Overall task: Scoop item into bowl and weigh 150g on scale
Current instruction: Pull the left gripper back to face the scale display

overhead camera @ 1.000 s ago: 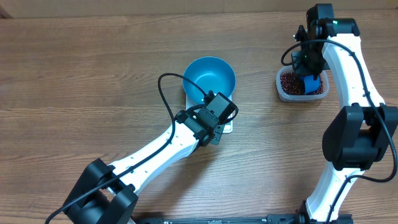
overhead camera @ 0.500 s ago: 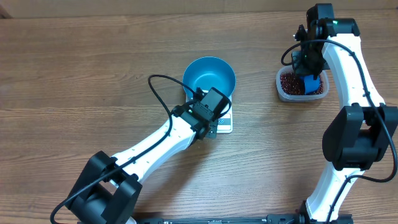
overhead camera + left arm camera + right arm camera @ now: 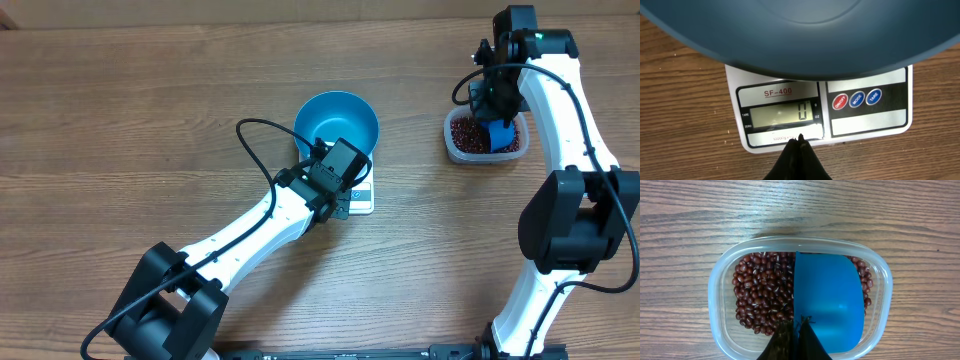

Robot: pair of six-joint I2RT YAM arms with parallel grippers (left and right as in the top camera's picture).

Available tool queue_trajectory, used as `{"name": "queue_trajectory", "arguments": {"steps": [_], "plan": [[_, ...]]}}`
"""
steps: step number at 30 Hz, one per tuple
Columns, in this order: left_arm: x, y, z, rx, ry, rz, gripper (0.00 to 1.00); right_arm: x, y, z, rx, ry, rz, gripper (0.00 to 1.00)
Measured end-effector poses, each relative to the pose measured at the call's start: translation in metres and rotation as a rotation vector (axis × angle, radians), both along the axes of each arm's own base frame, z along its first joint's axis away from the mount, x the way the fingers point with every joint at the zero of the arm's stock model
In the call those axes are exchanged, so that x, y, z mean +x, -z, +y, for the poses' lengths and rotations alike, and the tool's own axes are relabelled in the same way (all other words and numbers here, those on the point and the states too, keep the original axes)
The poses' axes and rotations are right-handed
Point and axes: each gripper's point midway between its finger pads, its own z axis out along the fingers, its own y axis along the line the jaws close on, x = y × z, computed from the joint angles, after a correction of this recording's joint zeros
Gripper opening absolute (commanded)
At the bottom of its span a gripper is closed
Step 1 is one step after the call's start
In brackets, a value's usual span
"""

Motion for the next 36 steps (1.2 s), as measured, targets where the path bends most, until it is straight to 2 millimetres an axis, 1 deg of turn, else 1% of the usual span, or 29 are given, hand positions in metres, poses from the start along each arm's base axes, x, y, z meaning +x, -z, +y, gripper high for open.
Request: {"name": "queue_trajectory", "arguments": {"steps": [8,11,12,13,14,16,18,21,22,27,29,31,33,36], "plan": [[-0.002,0.001,-0.004,-0.024,0.006,0.016,0.04,0.0,0.0,0.0,0.0,0.0,0.0,0.04],[-0.002,0.0,-0.006,-0.033,0.009,0.017,0.07,0.0,0.0,0.0,0.0,0.0,0.0,0.04],[-0.001,0.0,-0.007,-0.038,0.01,0.012,0.12,0.0,0.0,0.0,0.0,0.0,-0.001,0.04],[-0.001,-0.001,-0.008,-0.042,0.01,0.01,0.28,0.0,0.0,0.0,0.0,0.0,0.0,0.04],[-0.001,-0.001,-0.009,-0.046,0.006,0.01,0.41,0.0,0.0,0.0,0.001,0.0,0.0,0.04],[-0.001,-0.001,-0.009,-0.049,0.001,0.011,0.47,0.0,0.0,0.0,0.0,0.0,0.0,0.04],[-0.001,-0.001,-0.009,-0.051,0.001,0.013,0.58,0.0,0.0,0.0,0.001,0.0,0.0,0.04],[-0.002,0.0,-0.009,-0.05,0.005,0.018,0.68,0.0,0.0,0.0,0.0,0.0,0.0,0.04],[-0.003,0.0,-0.008,-0.047,0.007,0.021,0.73,0.0,0.0,0.0,0.001,0.0,0.0,0.04],[-0.014,0.003,0.0,-0.002,0.026,0.069,0.79,0.0,0.0,0.0,0.001,0.0,0.0,0.04],[-0.019,0.0,0.004,0.02,0.031,0.093,0.82,0.0,0.0,0.0,0.001,0.0,0.0,0.04],[-0.022,-0.007,0.007,0.031,0.034,0.106,0.84,0.0,0.0,0.0,0.001,0.0,0.0,0.04],[-0.025,-0.019,0.009,0.037,0.041,0.109,0.86,0.0,0.0,0.0,0.001,0.0,0.0,0.04],[-0.031,-0.037,0.01,0.023,0.051,0.118,0.94,0.0,0.0,0.0,0.001,0.0,0.0,0.04]]}}
